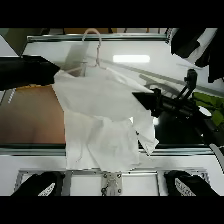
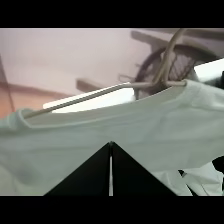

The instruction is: Fold the clothes and pants, and hang the long-sleeved shirts on hangers.

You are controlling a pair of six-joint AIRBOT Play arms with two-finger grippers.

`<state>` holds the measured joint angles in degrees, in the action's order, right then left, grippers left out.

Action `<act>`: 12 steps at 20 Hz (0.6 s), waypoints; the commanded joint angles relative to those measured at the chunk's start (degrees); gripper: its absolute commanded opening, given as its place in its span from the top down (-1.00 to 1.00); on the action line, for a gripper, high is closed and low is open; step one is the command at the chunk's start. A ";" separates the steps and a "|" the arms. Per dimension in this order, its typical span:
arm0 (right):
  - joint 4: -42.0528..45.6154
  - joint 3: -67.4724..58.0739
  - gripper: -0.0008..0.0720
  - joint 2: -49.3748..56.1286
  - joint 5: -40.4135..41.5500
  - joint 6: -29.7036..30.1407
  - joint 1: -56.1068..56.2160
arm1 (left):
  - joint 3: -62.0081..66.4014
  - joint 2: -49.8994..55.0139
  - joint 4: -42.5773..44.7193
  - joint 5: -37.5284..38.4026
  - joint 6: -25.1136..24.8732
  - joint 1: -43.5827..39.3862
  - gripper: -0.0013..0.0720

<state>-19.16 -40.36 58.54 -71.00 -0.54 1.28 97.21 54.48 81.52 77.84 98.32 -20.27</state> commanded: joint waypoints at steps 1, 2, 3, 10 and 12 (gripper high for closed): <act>1.70 -5.86 0.95 -1.77 4.87 -0.44 -2.91 | 0.02 -2.03 -0.11 -0.44 0.04 2.80 0.92; 3.04 -8.33 0.95 -2.67 6.73 -1.33 -4.96 | 0.02 -2.16 -0.13 -0.37 0.04 3.23 0.92; 5.07 -11.10 0.95 -3.67 8.66 -2.21 -7.69 | 0.02 -2.14 -0.13 -0.26 0.04 3.48 0.92; 23.65 -26.29 0.95 -10.27 20.92 -15.69 -33.22 | -0.02 2.38 -0.09 -0.66 0.00 -1.55 0.92; 26.08 -28.59 0.95 -12.13 25.64 -16.70 -40.02 | -0.02 4.48 -0.11 -1.73 -0.26 -2.99 0.92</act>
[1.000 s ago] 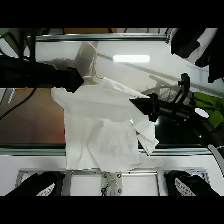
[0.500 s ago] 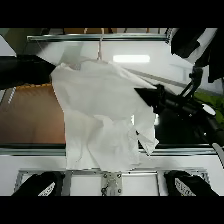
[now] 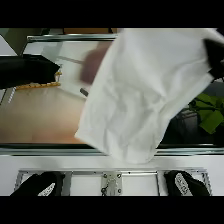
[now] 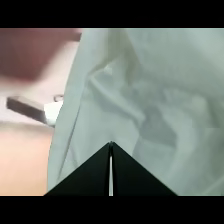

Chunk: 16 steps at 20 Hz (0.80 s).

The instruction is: Fold the clothes and pants, and hang the long-sleeved shirts on hangers.

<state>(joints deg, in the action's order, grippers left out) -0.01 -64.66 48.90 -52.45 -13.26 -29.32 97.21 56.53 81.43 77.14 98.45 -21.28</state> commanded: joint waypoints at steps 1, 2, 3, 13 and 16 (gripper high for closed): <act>6.93 -4.94 0.95 -3.32 10.05 -3.98 -12.17 | -0.02 3.43 -0.02 -1.49 -1.25 -2.58 0.92; 6.93 -5.55 0.95 -4.28 14.08 -3.93 -14.99 | -0.02 4.28 -0.04 -1.88 -1.66 -3.08 0.92; 6.93 -6.01 0.95 -4.92 17.75 -3.93 -16.83 | 0.00 5.11 -0.04 -2.21 -1.68 -3.37 0.92; 10.95 -16.33 0.95 -0.79 47.56 -3.96 -27.78 | -0.09 8.04 0.04 -2.14 -3.78 -3.37 0.92; 10.97 -20.04 0.95 2.40 48.00 -3.93 -31.39 | -0.09 8.04 0.04 -1.46 -3.76 -3.37 0.92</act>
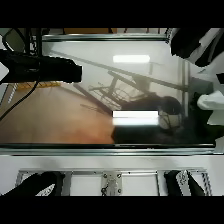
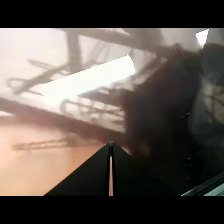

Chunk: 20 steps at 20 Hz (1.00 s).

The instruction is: Fold the clothes and pants, and hang the long-sleeved shirts on hangers.

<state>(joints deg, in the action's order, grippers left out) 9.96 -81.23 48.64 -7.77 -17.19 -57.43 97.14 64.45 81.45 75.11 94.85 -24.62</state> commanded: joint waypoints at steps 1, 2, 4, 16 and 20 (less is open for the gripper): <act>0.98 -4.28 0.95 3.48 4.02 0.00 -4.26 | -0.02 0.13 0.02 0.59 -0.15 -0.02 0.92; 0.98 -4.48 0.95 3.85 5.01 0.00 -5.18 | -0.02 0.13 0.00 0.59 -0.15 -0.02 0.92; 0.98 -4.48 0.95 4.31 5.86 0.00 -7.10 | -0.02 0.13 -0.02 0.74 -0.13 -0.04 0.92; 3.58 -1.01 0.95 3.39 -2.43 -0.92 -17.88 | -0.02 0.13 -0.02 0.81 -0.15 -0.02 0.92; 3.96 4.04 0.95 0.63 -2.82 -0.87 -20.00 | -0.02 0.13 0.00 0.57 -0.15 -0.02 0.92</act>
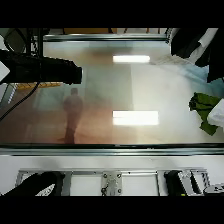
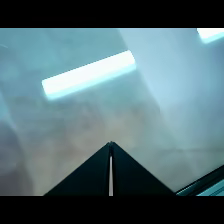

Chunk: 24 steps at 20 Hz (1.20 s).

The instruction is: Fold the clothes and pants, and hang the long-sleeved shirts on hangers.

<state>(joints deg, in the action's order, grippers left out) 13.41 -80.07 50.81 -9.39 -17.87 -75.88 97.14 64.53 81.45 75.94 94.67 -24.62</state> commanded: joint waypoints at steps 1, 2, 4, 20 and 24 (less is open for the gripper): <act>0.55 3.45 0.95 -1.92 -1.49 -0.20 -1.53 | -0.02 0.04 0.00 -0.50 0.02 -0.02 0.92; 0.57 3.80 0.95 -2.19 -2.32 -0.20 -1.53 | -0.02 0.04 0.00 -0.81 0.02 -0.02 0.92; 0.57 3.91 0.94 -2.38 -4.35 -0.20 -1.53 | -0.02 0.04 0.00 -0.98 0.02 -0.04 0.92; -26.16 4.15 -0.62 -7.63 -27.87 -0.17 2.38 | -0.04 0.04 0.09 -1.36 -0.44 -0.02 0.92; -19.32 7.08 -0.62 -6.80 -30.40 -0.17 26.95 | -4.28 -1.53 -0.66 -6.21 -0.28 3.19 0.92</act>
<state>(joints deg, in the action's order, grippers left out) -8.71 -74.61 43.70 -34.26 -18.06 -62.89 95.59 64.07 81.32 73.12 94.17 -23.35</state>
